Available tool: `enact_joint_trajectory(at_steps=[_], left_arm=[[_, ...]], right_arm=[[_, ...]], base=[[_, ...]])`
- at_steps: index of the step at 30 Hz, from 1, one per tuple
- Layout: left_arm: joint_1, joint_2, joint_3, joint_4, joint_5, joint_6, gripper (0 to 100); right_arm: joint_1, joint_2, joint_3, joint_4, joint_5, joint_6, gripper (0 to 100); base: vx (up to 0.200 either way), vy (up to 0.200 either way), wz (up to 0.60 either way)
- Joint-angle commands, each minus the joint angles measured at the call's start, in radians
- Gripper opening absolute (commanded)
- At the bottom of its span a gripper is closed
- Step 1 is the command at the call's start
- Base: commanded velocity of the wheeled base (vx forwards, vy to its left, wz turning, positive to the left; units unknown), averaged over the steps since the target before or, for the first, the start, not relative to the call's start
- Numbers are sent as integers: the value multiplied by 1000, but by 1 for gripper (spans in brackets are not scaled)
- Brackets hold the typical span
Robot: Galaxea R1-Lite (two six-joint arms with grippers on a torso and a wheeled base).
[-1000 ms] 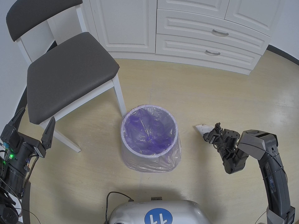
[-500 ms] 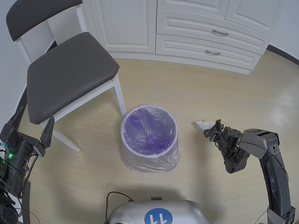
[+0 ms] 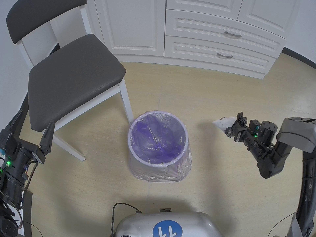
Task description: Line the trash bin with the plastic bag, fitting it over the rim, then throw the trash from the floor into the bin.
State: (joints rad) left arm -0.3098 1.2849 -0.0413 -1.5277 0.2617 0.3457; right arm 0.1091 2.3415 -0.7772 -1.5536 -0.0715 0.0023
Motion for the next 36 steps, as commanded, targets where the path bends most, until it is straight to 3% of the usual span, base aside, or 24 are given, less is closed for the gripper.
enact_joint_trajectory(at_steps=[1, 6, 14, 24, 26, 30, 32, 34, 35, 36], left_arm=[[1, -21, -11, 0, 1, 1, 100], [1, -21, -12, 0, 1, 1, 100], [1, -21, -9, 0, 1, 18, 100], [0, -36, -8, 0, -1, 29, 100], [-6, -36, -2, 0, -4, 33, 100], [-22, -36, -2, 0, -4, 55, 100], [-22, -36, -2, 0, -4, 58, 100], [-23, -30, -3, 0, -4, 61, 100], [-23, -30, -3, 0, -4, 61, 100], [-23, -22, -8, 0, -4, 62, 100]], right_arm=[[58, -309, 193, -17, 10, -90, 0], [115, -449, 237, -17, -1, -117, 0], [204, -502, 236, -17, -21, -176, 0], [434, -585, 236, -17, -122, -163, 0], [531, -590, 211, -17, -142, -128, 0], [572, -570, 162, -17, -148, -99, 0], [577, -554, 124, 40, -139, -99, 0], [607, -541, -5, 219, -146, -96, 0], [607, -541, -5, 219, -146, -96, 0], [619, -541, -77, 339, -148, -88, 0]], base=[[0, 0, 0], [0, 0, 0], [0, 0, 0], [0, 0, 0], [0, 0, 0], [0, 0, 0], [0, 0, 0], [0, 0, 0], [0, 0, 0], [0, 0, 0]])
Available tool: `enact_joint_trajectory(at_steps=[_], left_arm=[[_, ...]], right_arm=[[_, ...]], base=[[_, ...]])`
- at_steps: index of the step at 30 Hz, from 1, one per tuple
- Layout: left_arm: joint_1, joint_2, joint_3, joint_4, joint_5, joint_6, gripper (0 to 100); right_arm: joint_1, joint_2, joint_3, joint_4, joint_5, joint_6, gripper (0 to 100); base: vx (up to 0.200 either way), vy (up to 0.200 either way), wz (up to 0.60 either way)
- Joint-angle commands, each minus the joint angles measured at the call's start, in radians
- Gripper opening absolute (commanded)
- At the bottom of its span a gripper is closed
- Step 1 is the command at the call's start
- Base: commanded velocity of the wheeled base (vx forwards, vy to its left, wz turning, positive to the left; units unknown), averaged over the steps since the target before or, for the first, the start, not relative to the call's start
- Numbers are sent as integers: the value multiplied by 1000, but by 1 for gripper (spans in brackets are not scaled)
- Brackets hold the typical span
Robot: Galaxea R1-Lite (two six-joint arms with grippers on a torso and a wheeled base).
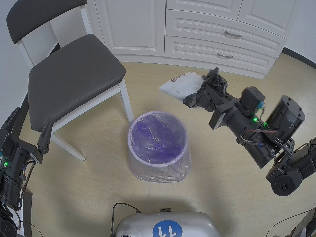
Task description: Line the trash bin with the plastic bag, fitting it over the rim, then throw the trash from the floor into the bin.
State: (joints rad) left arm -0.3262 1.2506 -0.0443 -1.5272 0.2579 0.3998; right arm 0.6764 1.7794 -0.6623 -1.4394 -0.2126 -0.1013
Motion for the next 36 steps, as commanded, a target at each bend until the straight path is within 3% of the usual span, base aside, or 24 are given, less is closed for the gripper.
enact_joint_trajectory(at_steps=[1, 3, 4, 6, 9, 19, 23, 27, 36], left_arm=[[-7, 15, -6, -1, -2, 8, 100], [-8, 19, -8, -1, -2, 10, 100], [-8, 19, -8, -1, -2, 10, 100], [-8, 32, -6, -1, -2, 10, 100], [-8, 39, -3, -1, -3, 10, 100], [-8, 55, -9, -2, -3, 10, 100], [-8, 43, -8, -4, -2, 31, 100], [-8, 41, -3, -4, -3, 54, 100], [-13, 18, -5, -4, 0, 56, 100]], right_arm=[[61, 22, -244, 307, -7, 32, 0], [81, 22, -318, 445, -11, 87, 0], [81, 22, -318, 445, -11, 87, 0], [95, 25, -398, 637, -39, 207, 0], [91, 60, -438, 751, -53, 334, 0], [60, 143, -583, 1007, -96, 434, 0], [54, 221, -732, 1199, -96, 554, 0], [15, 336, -849, 1243, -93, 634, 0], [-11, 460, -941, 1297, -84, 666, 0]], base=[[0, 0, 0], [0, 0, 0], [0, 0, 0], [0, 0, 0], [0, 0, 0], [0, 0, 0], [0, 0, 0], [0, 0, 0], [0, 0, 0]])
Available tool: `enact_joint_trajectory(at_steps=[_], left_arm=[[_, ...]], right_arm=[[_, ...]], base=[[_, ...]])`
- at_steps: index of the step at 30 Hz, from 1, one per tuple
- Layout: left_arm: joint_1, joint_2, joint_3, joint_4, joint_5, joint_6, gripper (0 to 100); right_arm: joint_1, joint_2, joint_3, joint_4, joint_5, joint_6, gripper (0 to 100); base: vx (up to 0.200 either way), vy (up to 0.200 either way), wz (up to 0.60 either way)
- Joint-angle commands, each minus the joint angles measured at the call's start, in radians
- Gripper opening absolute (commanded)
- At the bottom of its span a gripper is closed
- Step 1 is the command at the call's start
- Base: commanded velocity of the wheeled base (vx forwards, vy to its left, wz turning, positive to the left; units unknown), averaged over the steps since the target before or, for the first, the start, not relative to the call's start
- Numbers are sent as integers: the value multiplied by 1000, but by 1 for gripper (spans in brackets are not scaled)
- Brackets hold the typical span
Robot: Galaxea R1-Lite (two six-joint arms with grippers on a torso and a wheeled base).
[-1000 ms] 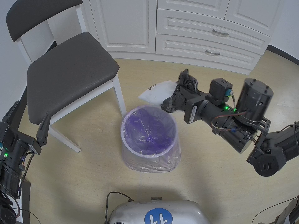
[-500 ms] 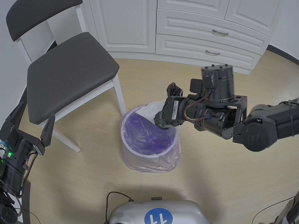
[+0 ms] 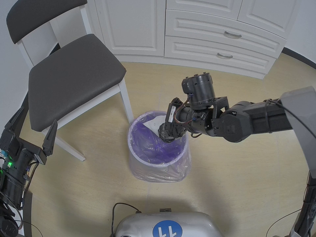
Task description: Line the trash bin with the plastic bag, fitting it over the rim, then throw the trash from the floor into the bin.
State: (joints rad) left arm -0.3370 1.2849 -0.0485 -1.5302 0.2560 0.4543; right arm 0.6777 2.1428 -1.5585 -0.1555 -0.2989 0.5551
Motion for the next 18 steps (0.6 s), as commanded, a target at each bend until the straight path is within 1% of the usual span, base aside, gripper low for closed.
enact_joint_trajectory(at_steps=[1, 13, 18], left_arm=[[-2, -19, -1, -1, 2, 1, 100], [-2, -27, 4, -1, -1, 24, 100], [-2, -25, 2, -1, -1, 24, 100]], right_arm=[[-12, 108, -52, 14, 3, 16, 0], [-7, 172, -72, 14, 3, 22, 0], [-3, 252, -130, 14, 3, 45, 0]], base=[[0, 0, 0], [0, 0, 0], [0, 0, 0]])
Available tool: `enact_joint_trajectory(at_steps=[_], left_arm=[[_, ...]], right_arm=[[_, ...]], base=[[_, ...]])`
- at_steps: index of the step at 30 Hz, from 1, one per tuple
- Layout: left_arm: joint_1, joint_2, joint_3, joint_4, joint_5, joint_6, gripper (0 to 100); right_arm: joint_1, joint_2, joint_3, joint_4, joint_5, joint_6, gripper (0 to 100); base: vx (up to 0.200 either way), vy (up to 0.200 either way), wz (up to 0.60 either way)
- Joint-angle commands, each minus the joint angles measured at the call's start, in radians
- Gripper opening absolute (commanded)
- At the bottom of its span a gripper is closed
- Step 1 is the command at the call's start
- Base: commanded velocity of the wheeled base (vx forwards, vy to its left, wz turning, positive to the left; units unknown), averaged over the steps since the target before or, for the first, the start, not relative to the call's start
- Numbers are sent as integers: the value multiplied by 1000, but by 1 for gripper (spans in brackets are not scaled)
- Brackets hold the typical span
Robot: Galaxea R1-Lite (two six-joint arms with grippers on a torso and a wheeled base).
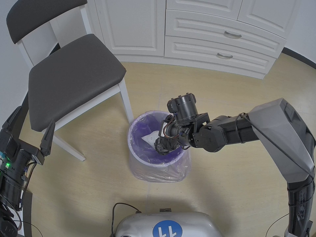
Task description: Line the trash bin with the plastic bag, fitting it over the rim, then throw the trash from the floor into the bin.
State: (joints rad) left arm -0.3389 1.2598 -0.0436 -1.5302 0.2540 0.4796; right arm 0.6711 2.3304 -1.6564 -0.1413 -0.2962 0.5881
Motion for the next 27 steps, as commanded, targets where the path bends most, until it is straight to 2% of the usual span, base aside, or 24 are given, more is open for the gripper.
enact_joint_trajectory(at_steps=[1, 27], left_arm=[[0, -2, -4, -1, 1, -1, 100], [0, -19, -7, 1, 1, 1, 100]], right_arm=[[4, 76, -37, 0, 0, 12, 0], [5, 224, -117, -11, -12, 15, 0]], base=[[0, 0, 0], [0, 0, 0]])
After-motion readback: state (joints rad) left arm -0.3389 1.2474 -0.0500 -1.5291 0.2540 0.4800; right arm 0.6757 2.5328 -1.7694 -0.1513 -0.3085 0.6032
